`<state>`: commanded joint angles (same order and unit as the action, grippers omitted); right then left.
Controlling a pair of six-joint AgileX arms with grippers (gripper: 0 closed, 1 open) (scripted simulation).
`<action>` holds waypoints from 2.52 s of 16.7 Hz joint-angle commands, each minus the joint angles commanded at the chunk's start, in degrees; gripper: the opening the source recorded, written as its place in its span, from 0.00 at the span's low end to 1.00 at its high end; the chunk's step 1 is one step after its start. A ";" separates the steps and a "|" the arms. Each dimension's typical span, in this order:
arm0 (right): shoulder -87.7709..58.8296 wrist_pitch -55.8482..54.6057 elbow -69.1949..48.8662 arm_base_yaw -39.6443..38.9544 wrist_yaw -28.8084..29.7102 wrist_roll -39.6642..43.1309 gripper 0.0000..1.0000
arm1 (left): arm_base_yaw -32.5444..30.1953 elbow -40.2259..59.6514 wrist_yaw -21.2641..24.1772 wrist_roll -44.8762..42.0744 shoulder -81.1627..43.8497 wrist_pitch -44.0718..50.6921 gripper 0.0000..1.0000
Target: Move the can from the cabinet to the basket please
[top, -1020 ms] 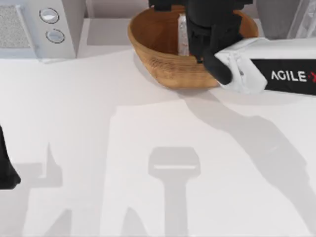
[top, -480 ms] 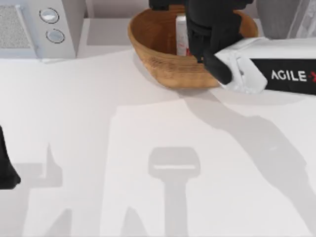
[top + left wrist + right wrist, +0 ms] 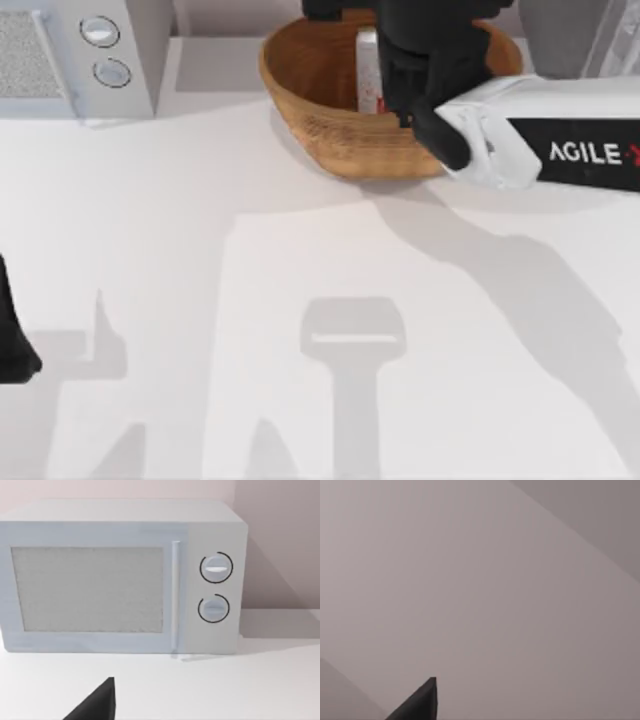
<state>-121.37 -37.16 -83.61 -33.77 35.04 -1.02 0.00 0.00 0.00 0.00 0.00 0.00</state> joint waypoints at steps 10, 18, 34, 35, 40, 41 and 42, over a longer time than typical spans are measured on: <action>0.00 0.00 0.00 0.00 0.00 0.00 1.00 | 0.00 0.00 0.00 0.00 0.00 0.00 1.00; 12.59 3.91 8.86 3.55 -3.90 0.27 1.00 | 0.00 0.00 0.00 0.00 0.00 0.00 1.00; 108.52 31.86 71.88 28.93 -29.90 0.89 1.00 | 0.00 0.00 0.00 0.00 0.00 0.00 1.00; 112.18 33.26 75.04 30.22 -31.25 0.92 1.00 | 0.00 0.00 0.00 0.00 0.00 0.00 1.00; 121.34 37.14 83.58 33.75 -35.02 1.02 1.00 | 0.00 0.00 0.00 0.00 0.00 0.00 1.00; 121.37 37.16 83.61 33.77 -35.04 1.02 1.00 | 0.00 0.00 0.00 0.00 0.00 0.00 1.00; 121.37 37.16 83.61 33.77 -35.04 1.02 1.00 | 0.00 0.00 0.00 0.00 0.00 0.00 1.00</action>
<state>0.00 0.00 0.00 0.00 0.00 0.00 0.00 0.00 0.00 0.00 0.00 0.00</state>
